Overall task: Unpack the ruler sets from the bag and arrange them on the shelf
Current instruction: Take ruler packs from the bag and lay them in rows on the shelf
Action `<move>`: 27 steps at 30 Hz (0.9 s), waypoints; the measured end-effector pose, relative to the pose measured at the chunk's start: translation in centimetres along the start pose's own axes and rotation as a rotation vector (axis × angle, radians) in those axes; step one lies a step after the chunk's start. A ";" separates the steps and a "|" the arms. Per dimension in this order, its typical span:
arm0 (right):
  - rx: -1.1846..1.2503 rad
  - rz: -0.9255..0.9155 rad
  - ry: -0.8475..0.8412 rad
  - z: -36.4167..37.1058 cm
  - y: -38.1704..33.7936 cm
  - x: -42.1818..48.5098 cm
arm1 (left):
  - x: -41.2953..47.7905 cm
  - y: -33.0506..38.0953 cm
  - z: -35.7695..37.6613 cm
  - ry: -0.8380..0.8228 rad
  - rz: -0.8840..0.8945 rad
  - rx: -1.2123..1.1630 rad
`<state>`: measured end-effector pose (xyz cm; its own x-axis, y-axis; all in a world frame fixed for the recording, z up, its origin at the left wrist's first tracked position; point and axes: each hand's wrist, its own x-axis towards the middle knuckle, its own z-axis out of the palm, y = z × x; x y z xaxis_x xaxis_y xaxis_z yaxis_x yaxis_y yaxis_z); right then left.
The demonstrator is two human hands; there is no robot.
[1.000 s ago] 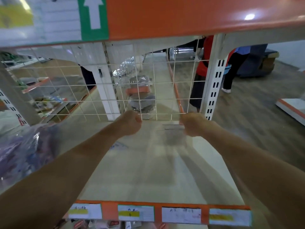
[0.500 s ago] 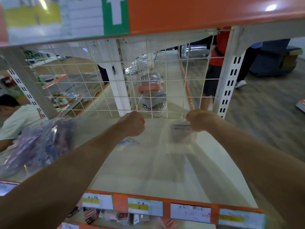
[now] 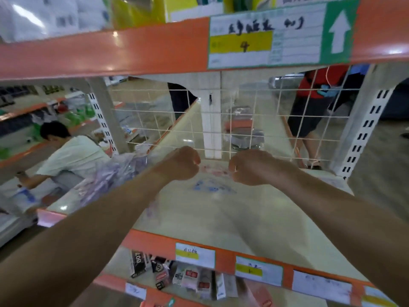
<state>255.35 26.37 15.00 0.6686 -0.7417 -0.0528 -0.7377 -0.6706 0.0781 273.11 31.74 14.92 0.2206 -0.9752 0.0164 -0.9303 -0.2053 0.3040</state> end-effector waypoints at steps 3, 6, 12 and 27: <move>0.074 -0.047 -0.058 -0.6 -3.8 1.5 | -1.3 -4.1 -1.5 0.015 -0.061 0.012; 0.130 -0.114 -0.062 -0.8 -7.2 2.8 | -2.5 -8.4 -3.3 -0.003 -0.126 0.025; 0.315 -0.176 -0.045 -0.5 -13.1 5.5 | -5.0 -14.5 -5.9 0.021 -0.193 0.009; 0.336 -0.114 -0.117 3.6 -21.5 7.4 | -6.1 -21.3 -4.4 0.026 -0.312 -0.071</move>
<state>275.80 35.25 9.30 0.7471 -0.6459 -0.1569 -0.6619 -0.7014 -0.2646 292.82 42.41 12.52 0.5002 -0.8636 -0.0635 -0.7942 -0.4867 0.3638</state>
